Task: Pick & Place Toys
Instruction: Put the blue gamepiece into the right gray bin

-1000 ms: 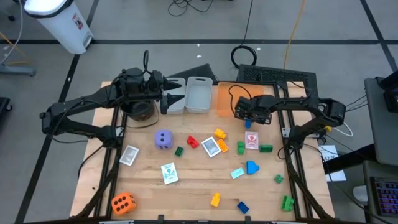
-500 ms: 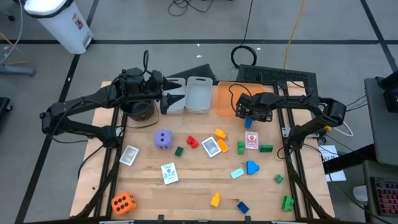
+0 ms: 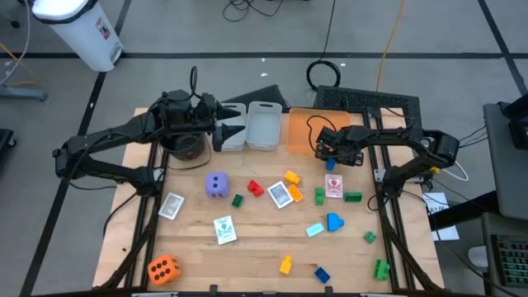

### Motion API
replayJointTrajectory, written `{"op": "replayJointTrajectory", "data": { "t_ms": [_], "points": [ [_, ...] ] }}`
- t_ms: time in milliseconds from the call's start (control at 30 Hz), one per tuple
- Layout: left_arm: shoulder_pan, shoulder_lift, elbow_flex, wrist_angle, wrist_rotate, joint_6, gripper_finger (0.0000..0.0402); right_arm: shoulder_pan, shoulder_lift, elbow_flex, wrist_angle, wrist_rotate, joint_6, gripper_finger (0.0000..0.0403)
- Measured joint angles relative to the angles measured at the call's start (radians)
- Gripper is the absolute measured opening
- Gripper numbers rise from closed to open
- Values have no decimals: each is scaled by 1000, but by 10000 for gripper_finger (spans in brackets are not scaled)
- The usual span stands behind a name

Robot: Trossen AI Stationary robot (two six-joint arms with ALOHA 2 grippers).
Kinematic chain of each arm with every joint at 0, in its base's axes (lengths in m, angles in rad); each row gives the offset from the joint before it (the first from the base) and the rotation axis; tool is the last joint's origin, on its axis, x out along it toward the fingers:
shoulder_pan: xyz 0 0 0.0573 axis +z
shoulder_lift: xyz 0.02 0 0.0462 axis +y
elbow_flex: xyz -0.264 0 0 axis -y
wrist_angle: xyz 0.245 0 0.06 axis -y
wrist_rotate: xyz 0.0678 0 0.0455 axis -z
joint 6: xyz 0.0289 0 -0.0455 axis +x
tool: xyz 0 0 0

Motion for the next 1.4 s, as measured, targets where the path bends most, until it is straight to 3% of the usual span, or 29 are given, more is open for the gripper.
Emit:
{"op": "replayJointTrajectory", "data": {
  "t_ms": [633,1400],
  "points": [
    [0,0,0,0,0,0,278,0,0,0,18,1,-3,129],
    [0,0,0,0,0,-5,278,0,0,0,104,-50,-27,130]
  ]
}}
